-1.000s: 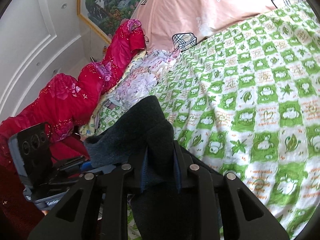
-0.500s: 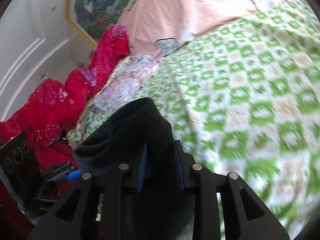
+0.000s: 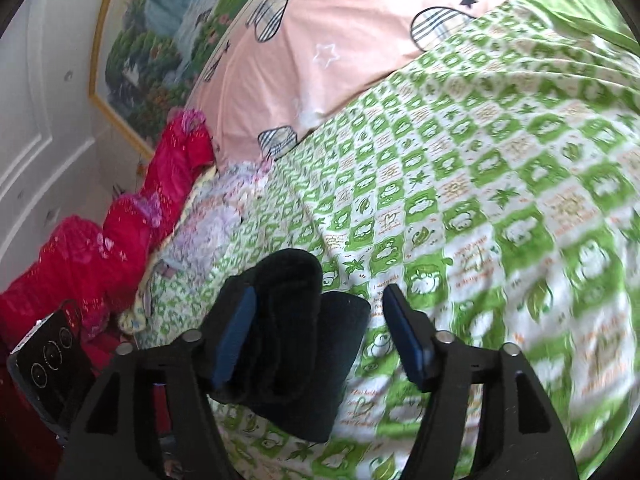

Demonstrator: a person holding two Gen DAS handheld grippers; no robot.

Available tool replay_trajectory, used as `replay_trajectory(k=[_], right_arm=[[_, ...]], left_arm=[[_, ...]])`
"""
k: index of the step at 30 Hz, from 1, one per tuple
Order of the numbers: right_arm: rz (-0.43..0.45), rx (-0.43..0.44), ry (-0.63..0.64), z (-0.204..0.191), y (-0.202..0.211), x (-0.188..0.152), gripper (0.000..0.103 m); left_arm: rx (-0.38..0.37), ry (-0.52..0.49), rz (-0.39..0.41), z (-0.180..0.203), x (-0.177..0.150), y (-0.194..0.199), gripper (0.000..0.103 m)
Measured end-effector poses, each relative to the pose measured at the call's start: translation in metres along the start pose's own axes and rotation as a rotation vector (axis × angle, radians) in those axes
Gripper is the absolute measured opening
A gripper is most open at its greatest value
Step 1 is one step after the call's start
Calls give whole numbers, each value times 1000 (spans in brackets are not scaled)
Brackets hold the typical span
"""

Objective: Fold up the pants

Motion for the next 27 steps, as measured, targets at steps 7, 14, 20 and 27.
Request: replay_trajectory(k=[7,14,20,27], right_arm=[[-4,-78,13,-16,-4,-15,76],[34,-197,89,-41,-8,-9,77],[61,-267,83,-48,-13,-6,83],[13,-299,67,-42,-30,-20,83]], left_arm=[[32,169,21,-55,-2,27,75],[112,288,14,-110,-16,37,76],[132,350,3,-135,-28,37,79],[153,380,-38,-152,-37,25,80]])
Point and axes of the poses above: each gripper's, at about its wrist camera, not at the fingertips, and y roughly against the way its jaws point, z to its right, x to its top, the point moved 7 cm from there along -y, roughly the way its jaws point, and after that the axes turned 7 degrees about -y, right-handed, at the moved point
